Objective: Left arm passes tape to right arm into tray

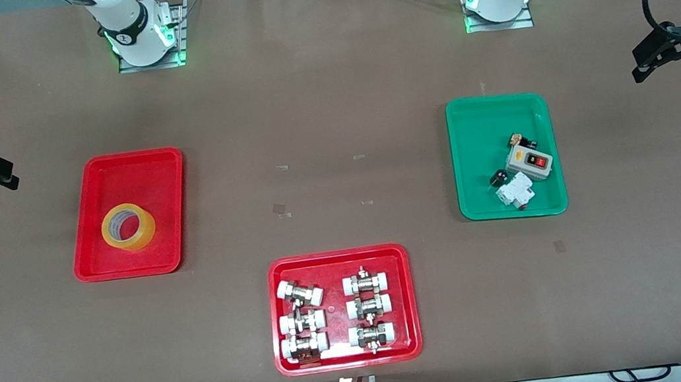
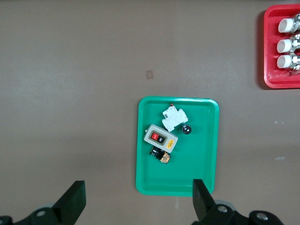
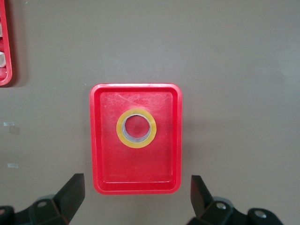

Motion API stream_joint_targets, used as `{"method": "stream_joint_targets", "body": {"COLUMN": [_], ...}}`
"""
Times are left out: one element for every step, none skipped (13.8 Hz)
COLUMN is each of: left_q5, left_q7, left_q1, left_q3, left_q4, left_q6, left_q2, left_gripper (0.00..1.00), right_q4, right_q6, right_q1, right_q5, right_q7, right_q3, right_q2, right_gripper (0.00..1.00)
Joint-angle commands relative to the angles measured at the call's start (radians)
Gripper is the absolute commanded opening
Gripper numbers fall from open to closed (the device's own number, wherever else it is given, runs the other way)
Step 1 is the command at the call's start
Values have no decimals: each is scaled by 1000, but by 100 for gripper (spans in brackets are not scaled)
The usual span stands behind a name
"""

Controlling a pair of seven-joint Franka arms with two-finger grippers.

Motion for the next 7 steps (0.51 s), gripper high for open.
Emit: {"method": "stream_joint_targets", "body": {"left_q5": [24,24,24,24,24,24,24], "left_q7": [-8,-7,-7,-8,-8,-7,-8], "left_q1": [2,2,2,2,2,2,2], "left_q3": [-3,-3,-3,-3,-3,-3,-3], "left_q4": [11,11,11,11,11,11,11], "left_q6": [-13,-13,-13,-12,-13,-12,-12], "left_q2": [0,0,0,0,0,0,0], "left_gripper": [100,100,100,100,100,100,100], "right_q4": [-16,-16,-16,-16,-16,-16,-16], "right_q6": [-5,-5,-5,-6,-7,-11,-41], "right_q1": [-16,-18,-18,-19,-19,-19,-21], "right_q5": [10,10,10,10,12,24,63], "right_q7": [-12,-12,-12,-12,-9,-10,-12], "right_q3": [9,15,16,19,16,9,4], "right_q2": [-23,-23,-24,-26,-27,-27,-29], "right_gripper": [100,100,100,100,100,100,100]}}
